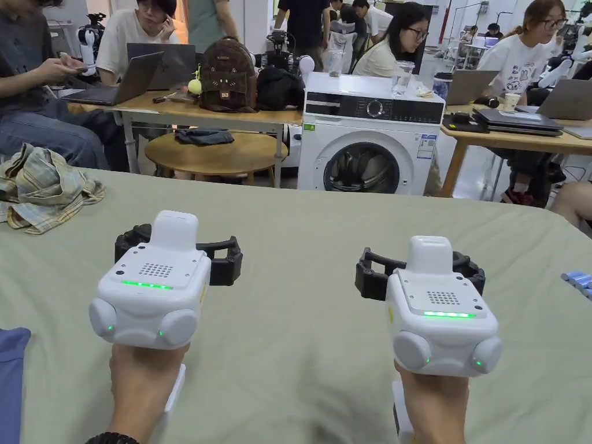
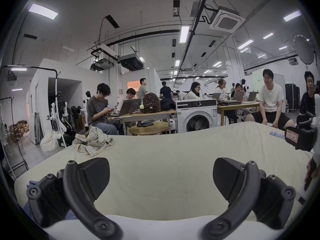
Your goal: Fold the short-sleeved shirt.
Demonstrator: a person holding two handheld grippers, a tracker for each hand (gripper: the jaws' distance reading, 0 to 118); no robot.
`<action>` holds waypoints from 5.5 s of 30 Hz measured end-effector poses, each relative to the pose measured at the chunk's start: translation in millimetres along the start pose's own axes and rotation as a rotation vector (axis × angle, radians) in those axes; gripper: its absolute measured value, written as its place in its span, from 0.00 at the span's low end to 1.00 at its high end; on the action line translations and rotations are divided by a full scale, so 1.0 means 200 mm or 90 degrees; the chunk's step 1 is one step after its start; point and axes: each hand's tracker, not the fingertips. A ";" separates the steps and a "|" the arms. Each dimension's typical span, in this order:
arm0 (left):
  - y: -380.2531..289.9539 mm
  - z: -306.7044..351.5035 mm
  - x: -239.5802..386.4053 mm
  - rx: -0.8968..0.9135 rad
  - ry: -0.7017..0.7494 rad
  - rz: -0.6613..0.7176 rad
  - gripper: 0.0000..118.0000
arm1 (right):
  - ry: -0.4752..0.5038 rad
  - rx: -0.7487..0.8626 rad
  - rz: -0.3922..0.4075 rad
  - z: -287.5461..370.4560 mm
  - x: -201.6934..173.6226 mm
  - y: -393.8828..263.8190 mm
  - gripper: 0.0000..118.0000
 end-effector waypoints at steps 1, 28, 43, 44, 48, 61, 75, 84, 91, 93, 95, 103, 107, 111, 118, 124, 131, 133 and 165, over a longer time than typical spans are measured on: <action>0.00 0.00 0.00 0.001 -0.002 -0.002 0.99 | 0.000 -0.002 -0.001 0.00 0.00 0.00 1.00; 0.01 0.02 -0.02 -0.009 0.000 0.027 0.99 | -0.003 0.011 -0.032 0.05 0.02 0.00 1.00; 0.04 0.01 -0.05 0.005 0.011 0.039 0.99 | -0.019 0.029 -0.024 0.04 0.08 0.03 1.00; 0.04 0.01 -0.05 0.005 0.010 0.040 0.99 | -0.019 0.029 -0.021 0.04 0.07 0.03 1.00; 0.05 0.03 -0.06 0.010 0.005 0.041 0.99 | -0.018 0.031 -0.016 0.04 0.06 0.03 1.00; 0.05 0.05 -0.05 0.013 0.004 0.039 0.99 | -0.027 0.032 -0.017 0.06 0.04 0.03 1.00; 0.04 0.06 -0.04 0.023 0.003 0.057 0.75 | -0.025 0.048 -0.012 0.10 0.02 0.05 0.63; 0.03 0.11 0.00 0.027 -0.006 0.010 0.00 | -0.026 0.045 -0.016 0.13 0.02 0.06 0.00; 0.05 0.10 -0.03 0.008 -0.003 0.014 0.00 | -0.038 0.019 -0.036 0.13 0.03 0.07 0.00; 0.06 0.11 -0.06 0.003 0.002 0.019 0.00 | -0.042 0.010 -0.041 0.12 0.02 0.08 0.00; 0.07 0.12 -0.10 -0.004 0.001 0.023 0.00 | -0.037 0.007 -0.039 0.12 0.00 0.08 0.00; 0.12 0.27 -0.40 -0.048 0.059 0.040 0.00 | 0.044 0.014 -0.014 0.14 -0.30 0.13 0.00; 0.12 0.36 -0.65 -0.099 0.103 0.059 0.00 | 0.111 0.002 -0.010 0.14 -0.51 0.14 0.00; 0.08 0.46 -0.91 -0.167 0.140 0.071 0.00 | 0.174 -0.022 0.000 0.16 -0.72 0.12 0.00; -0.12 0.58 -1.40 -0.344 0.184 0.139 0.00 | 0.235 -0.046 0.023 0.19 -0.99 0.04 0.00; -0.37 0.55 -1.69 -0.493 0.176 0.270 0.66 | 0.261 -0.067 0.039 0.19 -1.08 -0.01 0.00; -0.70 0.45 -1.78 -0.600 0.176 0.328 0.67 | 0.264 -0.085 0.055 0.19 -1.06 -0.07 0.00; -0.78 0.42 -1.76 -0.626 0.151 0.316 0.67 | 0.260 -0.088 0.058 0.18 -1.05 -0.07 0.00; 0.37 0.35 -0.99 -0.163 -0.068 0.194 0.00 | 0.163 -0.084 0.012 0.09 -0.57 0.01 0.00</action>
